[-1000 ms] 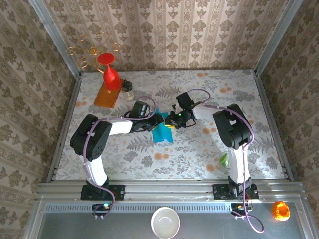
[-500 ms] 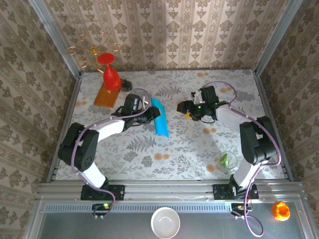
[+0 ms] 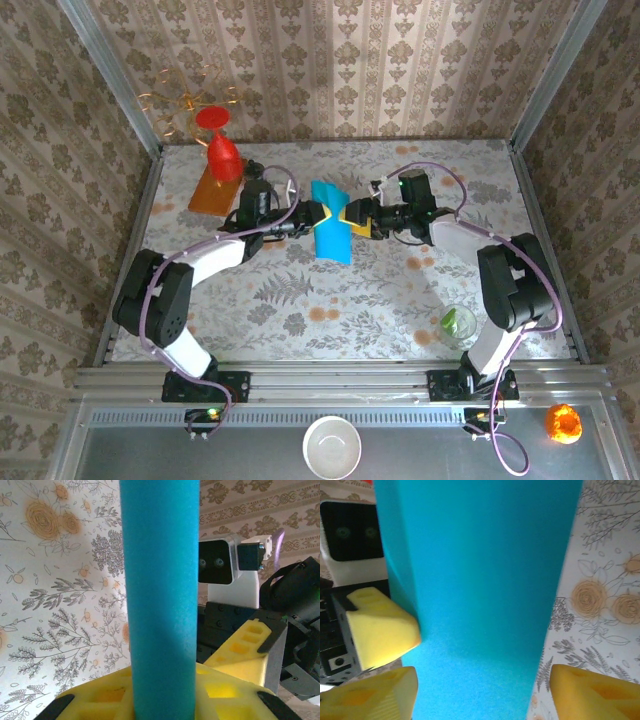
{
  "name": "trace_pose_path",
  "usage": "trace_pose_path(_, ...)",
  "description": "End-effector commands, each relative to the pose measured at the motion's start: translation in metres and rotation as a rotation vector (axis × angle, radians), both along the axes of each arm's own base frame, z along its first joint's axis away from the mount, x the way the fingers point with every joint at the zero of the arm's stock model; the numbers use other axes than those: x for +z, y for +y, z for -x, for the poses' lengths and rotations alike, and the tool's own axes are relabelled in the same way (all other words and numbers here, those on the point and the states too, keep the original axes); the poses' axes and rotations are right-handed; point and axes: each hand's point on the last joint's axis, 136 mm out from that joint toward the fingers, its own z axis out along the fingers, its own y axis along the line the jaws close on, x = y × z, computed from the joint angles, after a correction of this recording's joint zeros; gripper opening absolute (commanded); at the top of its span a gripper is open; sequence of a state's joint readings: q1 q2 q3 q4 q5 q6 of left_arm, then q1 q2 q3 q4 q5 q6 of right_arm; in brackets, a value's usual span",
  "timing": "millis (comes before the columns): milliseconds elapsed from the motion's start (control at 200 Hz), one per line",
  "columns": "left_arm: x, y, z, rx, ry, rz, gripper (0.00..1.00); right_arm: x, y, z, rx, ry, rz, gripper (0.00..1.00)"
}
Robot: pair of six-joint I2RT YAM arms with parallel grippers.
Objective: Fold a paper plane with a square sheet of paper (pick it up from the middle)
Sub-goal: First fold in half a square sheet of paper at the center of the table.
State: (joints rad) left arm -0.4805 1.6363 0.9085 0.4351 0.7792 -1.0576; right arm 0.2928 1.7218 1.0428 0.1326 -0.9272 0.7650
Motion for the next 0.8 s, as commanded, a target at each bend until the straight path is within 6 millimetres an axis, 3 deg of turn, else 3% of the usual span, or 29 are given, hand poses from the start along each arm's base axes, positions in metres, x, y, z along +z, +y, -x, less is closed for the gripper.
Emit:
trace_pose_path(0,0.006,-0.001,-0.006,-0.007,0.001,0.037,0.27,0.014,0.009,0.003,0.057,-0.014,-0.058,0.68)
trace_pose_path(340,-0.012,0.004,-0.01,0.028,0.044,0.003,0.25,0.018,0.003,-0.002,0.038,-0.017,-0.088,0.5)
trace_pose_path(795,-0.016,0.005,-0.009,0.032,0.055,-0.001,0.29,-0.004,-0.004,-0.013,-0.032,0.046,0.007,0.08)
